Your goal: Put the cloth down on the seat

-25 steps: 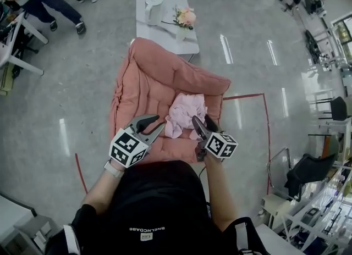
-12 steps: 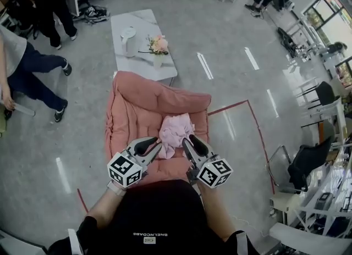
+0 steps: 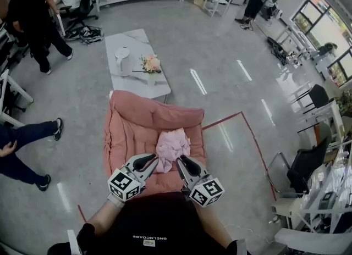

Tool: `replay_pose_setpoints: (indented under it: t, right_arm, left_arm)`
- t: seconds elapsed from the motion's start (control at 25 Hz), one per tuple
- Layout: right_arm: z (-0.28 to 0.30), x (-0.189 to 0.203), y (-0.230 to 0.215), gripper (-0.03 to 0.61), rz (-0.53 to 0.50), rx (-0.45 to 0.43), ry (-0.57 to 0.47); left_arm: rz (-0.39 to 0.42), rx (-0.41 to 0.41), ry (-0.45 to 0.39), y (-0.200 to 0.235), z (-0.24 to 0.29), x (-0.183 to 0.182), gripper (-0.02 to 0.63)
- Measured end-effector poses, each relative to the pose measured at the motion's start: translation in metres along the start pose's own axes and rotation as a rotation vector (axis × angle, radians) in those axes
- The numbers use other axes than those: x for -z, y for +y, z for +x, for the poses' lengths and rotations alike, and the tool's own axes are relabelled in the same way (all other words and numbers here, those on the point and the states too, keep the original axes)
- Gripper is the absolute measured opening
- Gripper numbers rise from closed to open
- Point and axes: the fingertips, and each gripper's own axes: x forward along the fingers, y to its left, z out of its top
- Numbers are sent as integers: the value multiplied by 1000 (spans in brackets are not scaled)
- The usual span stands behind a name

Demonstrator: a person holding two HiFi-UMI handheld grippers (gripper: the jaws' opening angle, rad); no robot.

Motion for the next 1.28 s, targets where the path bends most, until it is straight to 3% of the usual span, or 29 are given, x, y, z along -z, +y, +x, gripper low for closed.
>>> replay_pose_setpoints:
  t: [0.36, 1.28]
  right_arm:
    - [-1, 1, 10, 88, 23, -32, 3]
    - [-7, 12, 17, 77, 38, 1, 1]
  left_arm:
    - [148, -8, 46, -16, -4, -18, 57]
    - [146, -50, 85, -15, -25, -17, 15]
